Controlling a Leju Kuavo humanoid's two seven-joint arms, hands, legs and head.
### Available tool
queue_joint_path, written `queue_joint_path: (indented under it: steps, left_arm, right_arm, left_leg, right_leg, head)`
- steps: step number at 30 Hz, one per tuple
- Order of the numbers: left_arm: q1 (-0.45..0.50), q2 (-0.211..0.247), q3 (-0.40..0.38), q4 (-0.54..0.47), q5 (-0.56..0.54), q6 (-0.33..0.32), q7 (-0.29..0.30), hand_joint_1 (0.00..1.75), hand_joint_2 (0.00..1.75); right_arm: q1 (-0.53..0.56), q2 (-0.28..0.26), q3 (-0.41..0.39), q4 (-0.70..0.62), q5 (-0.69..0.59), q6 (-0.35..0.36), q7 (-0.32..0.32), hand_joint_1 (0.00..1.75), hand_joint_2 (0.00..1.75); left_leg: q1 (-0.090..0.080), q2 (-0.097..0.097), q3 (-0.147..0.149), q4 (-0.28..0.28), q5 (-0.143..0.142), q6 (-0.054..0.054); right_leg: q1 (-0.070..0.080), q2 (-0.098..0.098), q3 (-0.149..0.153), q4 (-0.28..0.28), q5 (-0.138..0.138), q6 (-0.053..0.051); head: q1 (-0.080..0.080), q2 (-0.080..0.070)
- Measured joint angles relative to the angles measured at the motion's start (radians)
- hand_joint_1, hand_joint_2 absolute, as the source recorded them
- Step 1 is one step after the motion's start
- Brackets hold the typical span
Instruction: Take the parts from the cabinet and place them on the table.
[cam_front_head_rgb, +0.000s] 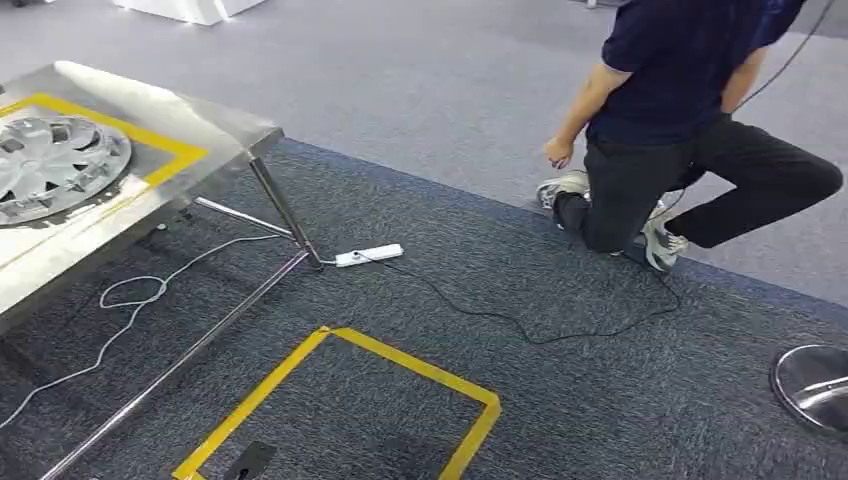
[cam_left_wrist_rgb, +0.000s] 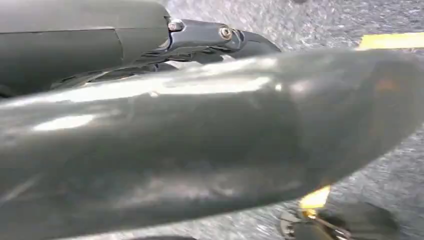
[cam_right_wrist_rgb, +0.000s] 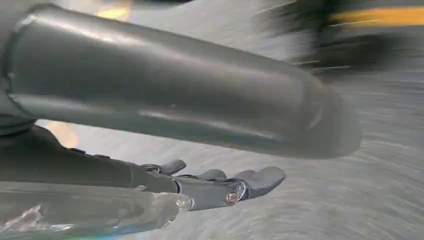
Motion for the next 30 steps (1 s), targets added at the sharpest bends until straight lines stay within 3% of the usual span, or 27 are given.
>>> queue_joint_path:
  steps: [1,3,4,5,6,8,9,10,11,12,14,15,16,17,19,20,21,23,24,25,26,29,30]
  left_arm:
    - [0.001,0.0,-0.002,0.0,-0.004,-0.004,0.004,0.0,0.0]
    - [0.007,0.0,-0.002,0.0,-0.005,-0.013,0.005,0.0,0.0]
    - [0.01,0.0,-0.002,0.001,-0.004,-0.018,0.005,0.0,0.0]
    - [0.012,0.0,-0.002,0.002,0.0,-0.019,0.005,0.0,0.0]
    - [0.01,0.0,-0.001,0.002,0.0,-0.022,0.015,0.0,0.0]
    - [0.001,-0.003,-0.002,0.002,-0.005,-0.042,0.058,0.0,0.0]
    - [-0.005,-0.004,-0.002,0.002,-0.006,-0.052,0.076,0.0,0.0]
    - [-0.007,-0.003,-0.002,0.002,-0.006,-0.058,0.084,0.0,0.0]
    - [-0.011,-0.007,-0.002,0.002,-0.007,-0.061,0.085,0.0,0.0]
    - [-0.013,-0.008,-0.002,0.002,-0.008,-0.064,0.085,0.0,0.0]
    - [-0.015,-0.013,-0.002,0.002,-0.009,-0.071,0.088,0.0,0.0]
    - [-0.016,-0.012,-0.002,0.002,-0.009,-0.071,0.093,0.0,0.0]
    - [-0.015,-0.013,-0.002,0.002,-0.009,-0.072,0.099,0.0,0.0]
    - [-0.01,-0.014,-0.002,0.003,-0.008,-0.076,0.1,0.0,0.0]
    - [0.003,-0.014,-0.002,0.003,-0.006,-0.077,0.093,0.0,0.0]
    - [0.008,-0.014,-0.001,0.003,-0.006,-0.079,0.09,0.0,0.0]
    - [0.01,-0.014,-0.001,0.003,-0.006,-0.081,0.088,0.0,0.0]
    - [0.01,-0.014,-0.001,0.003,-0.013,-0.088,0.089,0.0,0.0]
    - [0.009,-0.015,-0.002,0.003,-0.019,-0.088,0.094,0.0,0.0]
    - [0.008,-0.014,-0.003,0.003,-0.024,-0.088,0.101,0.0,0.0]
    - [0.006,-0.013,-0.004,0.003,-0.032,-0.088,0.105,0.0,0.0]
    - [-0.005,-0.012,-0.014,0.003,-0.047,-0.086,0.107,0.0,0.0]
    - [-0.01,-0.012,-0.015,0.003,-0.048,-0.084,0.107,0.0,0.0]
  right_arm:
    - [-0.001,0.0,0.037,0.002,0.04,0.02,0.034,0.0,0.0]
    - [0.0,0.001,0.102,0.007,0.067,0.036,0.056,0.0,0.0]
    - [0.0,0.001,0.12,0.009,0.071,0.039,0.062,0.0,0.0]
    - [0.001,0.002,0.14,0.013,0.083,0.047,0.074,0.0,0.0]
    - [0.003,0.002,0.156,0.016,0.104,0.058,0.091,0.0,0.0]
    - [0.002,0.002,0.208,0.02,0.186,0.105,0.154,0.0,0.0]
    - [0.002,0.002,0.237,0.021,0.219,0.125,0.182,0.0,0.0]
    - [0.0,0.002,0.264,0.022,0.243,0.137,0.205,0.0,0.0]
    - [-0.003,0.002,0.284,0.022,0.253,0.141,0.216,0.0,0.0]
    - [-0.004,0.003,0.305,0.023,0.261,0.144,0.233,0.0,0.0]
    - [0.001,0.012,0.338,0.025,0.281,0.149,0.248,0.0,0.0]
    - [0.003,0.013,0.346,0.025,0.285,0.149,0.249,0.0,0.0]
    - [0.001,0.023,0.36,0.025,0.289,0.148,0.252,0.0,0.0]
    - [-0.002,0.025,0.371,0.025,0.29,0.141,0.256,0.0,0.0]
    - [-0.008,0.035,0.382,0.025,0.289,0.136,0.257,0.0,0.0]
    - [-0.007,0.039,0.387,0.025,0.288,0.131,0.257,0.0,0.0]
    - [-0.007,0.039,0.39,0.025,0.287,0.131,0.257,0.0,0.0]
    - [-0.004,0.039,0.395,0.025,0.279,0.131,0.257,0.0,0.0]
    - [-0.004,0.039,0.395,0.025,0.274,0.131,0.257,0.0,0.0]
    - [-0.007,0.042,0.395,0.025,0.268,0.13,0.257,0.0,0.0]
    - [-0.008,0.05,0.395,0.025,0.259,0.129,0.259,0.0,0.0]
    - [-0.005,0.054,0.389,0.026,0.238,0.124,0.264,0.0,0.0]
    - [-0.005,0.058,0.386,0.026,0.23,0.121,0.269,0.0,0.0]
  left_leg:
    - [-0.001,-0.028,-0.023,0.053,-0.039,0.001]
    - [-0.004,-0.045,-0.103,0.221,-0.118,0.004]
    - [-0.004,-0.045,-0.133,0.277,-0.132,0.008]
    - [-0.005,-0.046,-0.143,0.289,-0.123,0.014]
    - [-0.008,-0.047,-0.134,0.264,-0.093,0.022]
    - [-0.017,-0.065,-0.072,0.128,-0.005,0.044]
    - [-0.022,-0.098,-0.036,0.054,0.029,0.056]
    - [-0.027,-0.128,-0.023,0.013,0.033,0.063]
    - [-0.02,-0.119,-0.018,-0.004,0.024,0.05]
    - [-0.023,-0.113,-0.02,-0.003,0.028,0.042]
    - [-0.021,-0.096,-0.017,-0.014,0.037,0.049]
    - [-0.017,-0.086,-0.014,-0.021,0.043,0.052]
    - [-0.017,-0.079,-0.014,-0.021,0.044,0.057]
    - [-0.018,-0.067,-0.014,-0.021,0.044,0.06]
    - [-0.019,-0.038,-0.017,-0.021,0.044,0.06]
    - [-0.019,-0.024,-0.018,-0.02,0.044,0.06]
    - [-0.019,-0.012,-0.018,-0.02,0.043,0.059]
    - [-0.018,0.007,-0.016,-0.02,0.041,0.055]
    - [-0.018,0.013,-0.013,-0.018,0.038,0.052]
    - [-0.028,0.022,-0.012,-0.016,0.034,0.043]
    - [-0.028,0.025,-0.012,-0.012,0.033,0.039]
    - [-0.026,0.049,-0.01,-0.012,0.033,0.029]
    - [-0.023,0.034,-0.012,-0.008,0.022,0.019]
  right_leg:
    - [0.0,0.009,-0.002,-0.002,0.003,-0.005]
    - [0.003,0.032,-0.01,-0.004,0.009,-0.015]
    - [0.006,0.044,-0.014,-0.004,0.011,-0.018]
    - [0.009,0.059,-0.016,-0.004,0.012,-0.019]
    - [0.012,0.072,-0.017,-0.004,0.014,-0.02]
    - [0.016,0.096,-0.016,-0.004,0.018,-0.017]
    - [0.015,0.106,-0.017,-0.005,0.021,-0.015]
    - [0.023,0.114,-0.022,0.0,0.022,-0.011]
    - [0.023,0.128,-0.03,0.002,0.025,-0.007]
    - [0.019,0.133,-0.033,-0.002,0.03,-0.003]
    - [0.017,0.151,-0.039,-0.01,0.037,0.013]
    - [0.017,0.121,-0.047,0.002,0.031,0.01]
    - [0.022,0.057,-0.064,0.041,-0.005,0.017]
    - [0.022,0.034,-0.093,0.108,-0.048,0.023]
    - [0.02,0.021,-0.161,0.264,-0.12,0.031]
    - [0.018,0.02,-0.172,0.301,-0.128,0.034]
    - [0.017,0.018,-0.155,0.283,-0.112,0.036]
    - [0.017,0.003,-0.063,0.135,-0.042,0.037]
    - [0.017,-0.022,-0.013,0.054,-0.014,0.038]
    - [0.027,-0.064,0.019,-0.006,-0.024,0.034]
    - [0.022,-0.041,0.024,-0.009,-0.013,0.016]
    - [0.026,-0.015,0.014,-0.005,-0.013,-0.004]
    - [0.019,-0.006,0.015,-0.009,-0.007,-0.013]
  head:
    - [-0.001,0.0]
    - [-0.004,0.0]
    - [-0.006,0.0]
    - [-0.007,0.0]
    - [-0.008,0.0]
    - [-0.008,0.0]
    - [-0.007,0.0]
    - [-0.007,0.0]
    - [-0.008,0.0]
    - [-0.006,0.0]
    - [-0.01,0.0]
    - [-0.009,0.0]
    - [-0.003,0.0]
    - [0.001,0.0]
    - [0.001,0.0]
    - [0.0,0.0]
    - [0.0,0.0]
    - [0.0,0.0]
    - [0.001,0.0]
    - [0.0,0.0]
    - [-0.002,0.0]
    - [-0.003,0.0]
    - [-0.004,0.0]
